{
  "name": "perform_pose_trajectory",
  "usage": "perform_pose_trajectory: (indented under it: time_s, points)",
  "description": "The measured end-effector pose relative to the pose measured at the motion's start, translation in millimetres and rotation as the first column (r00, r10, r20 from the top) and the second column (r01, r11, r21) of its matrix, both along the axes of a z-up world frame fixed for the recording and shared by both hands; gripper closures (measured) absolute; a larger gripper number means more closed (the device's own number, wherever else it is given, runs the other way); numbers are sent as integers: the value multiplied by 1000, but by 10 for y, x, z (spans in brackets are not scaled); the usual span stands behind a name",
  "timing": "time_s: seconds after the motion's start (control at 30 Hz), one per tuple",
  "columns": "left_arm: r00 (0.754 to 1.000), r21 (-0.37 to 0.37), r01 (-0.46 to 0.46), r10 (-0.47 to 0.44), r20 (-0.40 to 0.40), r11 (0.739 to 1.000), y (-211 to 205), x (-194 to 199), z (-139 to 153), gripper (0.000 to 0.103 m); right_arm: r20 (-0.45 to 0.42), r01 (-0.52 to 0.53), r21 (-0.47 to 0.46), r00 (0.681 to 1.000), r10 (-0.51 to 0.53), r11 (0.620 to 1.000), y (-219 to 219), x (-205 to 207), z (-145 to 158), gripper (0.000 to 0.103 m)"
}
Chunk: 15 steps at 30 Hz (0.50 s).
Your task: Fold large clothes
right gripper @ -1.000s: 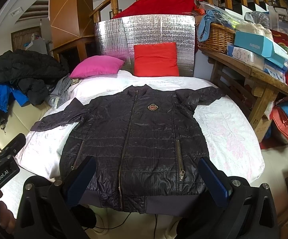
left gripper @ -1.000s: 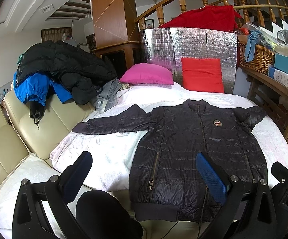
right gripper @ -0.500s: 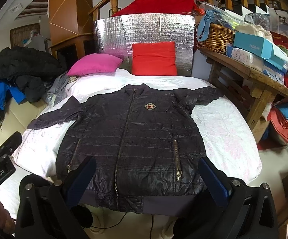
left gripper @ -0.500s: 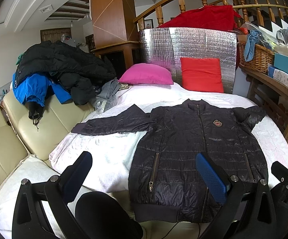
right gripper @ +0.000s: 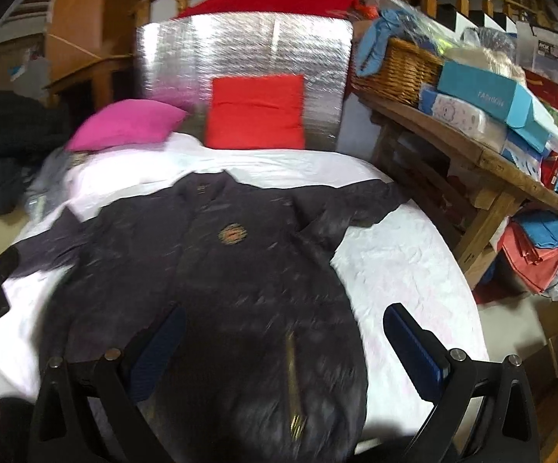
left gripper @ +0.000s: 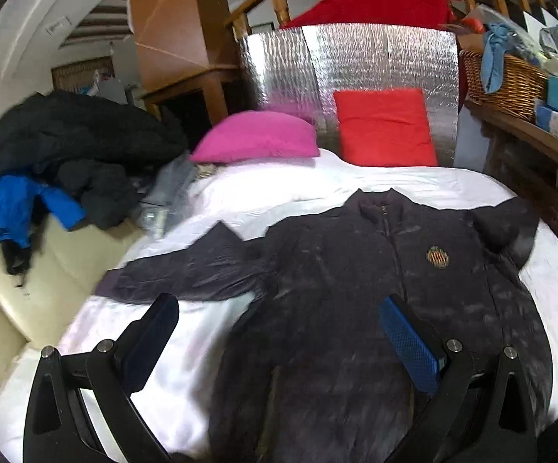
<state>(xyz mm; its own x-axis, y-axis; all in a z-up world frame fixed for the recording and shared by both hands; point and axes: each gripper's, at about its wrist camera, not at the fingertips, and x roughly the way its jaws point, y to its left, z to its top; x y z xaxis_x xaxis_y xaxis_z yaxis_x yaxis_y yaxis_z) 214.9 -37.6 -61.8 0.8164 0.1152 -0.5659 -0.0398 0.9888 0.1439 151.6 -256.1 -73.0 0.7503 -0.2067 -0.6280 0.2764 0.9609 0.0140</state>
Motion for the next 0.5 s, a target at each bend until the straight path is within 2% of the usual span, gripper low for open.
perform_pose_trajectory:
  time_s: [0.13,0.23,0.37,0.5]
  points:
    - [999,-16,-2,2,-43,1000,-188,680,-305,0,-51,39,54,998,-36,998,-616,864,-338,0]
    - [998,0,-33,33,-57,999,-280,1074,-554,0,-59,48,196,998,-37,979,-1352,1526,-674,0]
    - [995,-14,-66,64,-76,998,-250,1416,-819,0,-47,166,391,986,-160,905,-2563,2211,-1088,0]
    - [986,-13,-91,88,-140,996,-168,1645,-1067,0,-40,246,554,962,-270,795,-3512,2581,-1394,0]
